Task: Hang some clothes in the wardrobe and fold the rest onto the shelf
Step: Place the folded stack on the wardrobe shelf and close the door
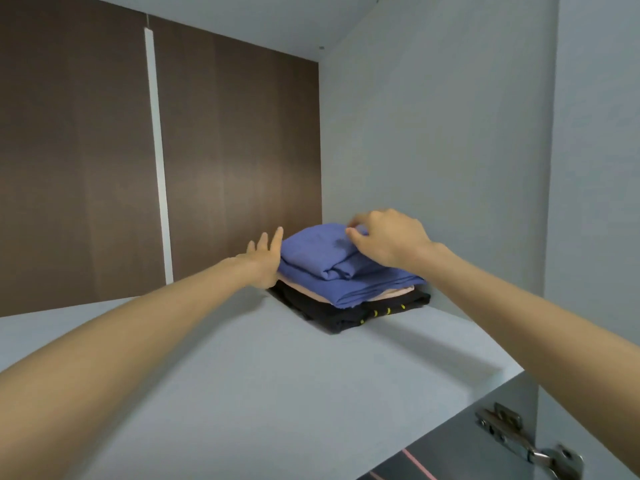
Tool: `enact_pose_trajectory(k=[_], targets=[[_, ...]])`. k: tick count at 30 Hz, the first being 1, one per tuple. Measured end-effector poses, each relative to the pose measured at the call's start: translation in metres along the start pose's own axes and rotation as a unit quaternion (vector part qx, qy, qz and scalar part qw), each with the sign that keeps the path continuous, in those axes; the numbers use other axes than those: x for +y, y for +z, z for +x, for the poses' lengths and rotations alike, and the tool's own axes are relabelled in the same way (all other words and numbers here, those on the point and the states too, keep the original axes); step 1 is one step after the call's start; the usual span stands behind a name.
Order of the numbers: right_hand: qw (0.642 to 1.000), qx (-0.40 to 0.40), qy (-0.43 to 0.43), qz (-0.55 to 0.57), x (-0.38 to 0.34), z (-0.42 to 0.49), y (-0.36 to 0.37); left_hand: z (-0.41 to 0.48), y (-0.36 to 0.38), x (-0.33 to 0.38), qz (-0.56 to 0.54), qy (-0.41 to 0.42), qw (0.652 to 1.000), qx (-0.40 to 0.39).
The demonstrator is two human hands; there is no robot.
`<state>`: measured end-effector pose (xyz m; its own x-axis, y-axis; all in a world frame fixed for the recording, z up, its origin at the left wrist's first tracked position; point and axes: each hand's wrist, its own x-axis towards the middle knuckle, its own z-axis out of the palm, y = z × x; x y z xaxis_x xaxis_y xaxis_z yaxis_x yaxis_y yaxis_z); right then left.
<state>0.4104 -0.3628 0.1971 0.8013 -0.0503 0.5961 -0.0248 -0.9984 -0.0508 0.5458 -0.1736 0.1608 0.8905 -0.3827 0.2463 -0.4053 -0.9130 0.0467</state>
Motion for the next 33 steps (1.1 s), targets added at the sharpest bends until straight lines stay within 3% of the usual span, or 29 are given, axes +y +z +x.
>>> enact_pose_trajectory(k=[5, 10, 13, 17, 25, 29, 33], targets=[[0.982, -0.133, -0.066, 0.113, -0.014, 0.044, 0.008, -0.002, -0.014, 0.026, -0.252, -0.109, 0.962, -0.008], [0.963, -0.254, -0.073, 0.052, -0.013, 0.064, 0.034, 0.015, -0.002, 0.042, -0.508, -0.177, 0.843, 0.001], [0.95, -0.303, -0.059, 0.045, 0.002, 0.07, 0.047, 0.027, 0.006, 0.055, -0.546, -0.202, 0.813, 0.016], [0.949, -0.306, -0.065, 0.025, 0.019, 0.071, 0.061, 0.035, 0.019, 0.067, -0.542, -0.222, 0.809, 0.038], [0.949, -0.306, -0.066, -0.029, 0.017, 0.064, 0.063, 0.027, 0.019, 0.07, -0.484, -0.233, 0.842, 0.045], [0.976, -0.218, 0.017, 0.004, 0.01, 0.052, 0.049, 0.02, 0.015, 0.057, -0.47, -0.193, 0.861, 0.021], [0.994, -0.107, -0.008, -0.035, -0.002, 0.044, 0.023, -0.012, -0.009, 0.058, -0.447, -0.16, 0.878, 0.056]])
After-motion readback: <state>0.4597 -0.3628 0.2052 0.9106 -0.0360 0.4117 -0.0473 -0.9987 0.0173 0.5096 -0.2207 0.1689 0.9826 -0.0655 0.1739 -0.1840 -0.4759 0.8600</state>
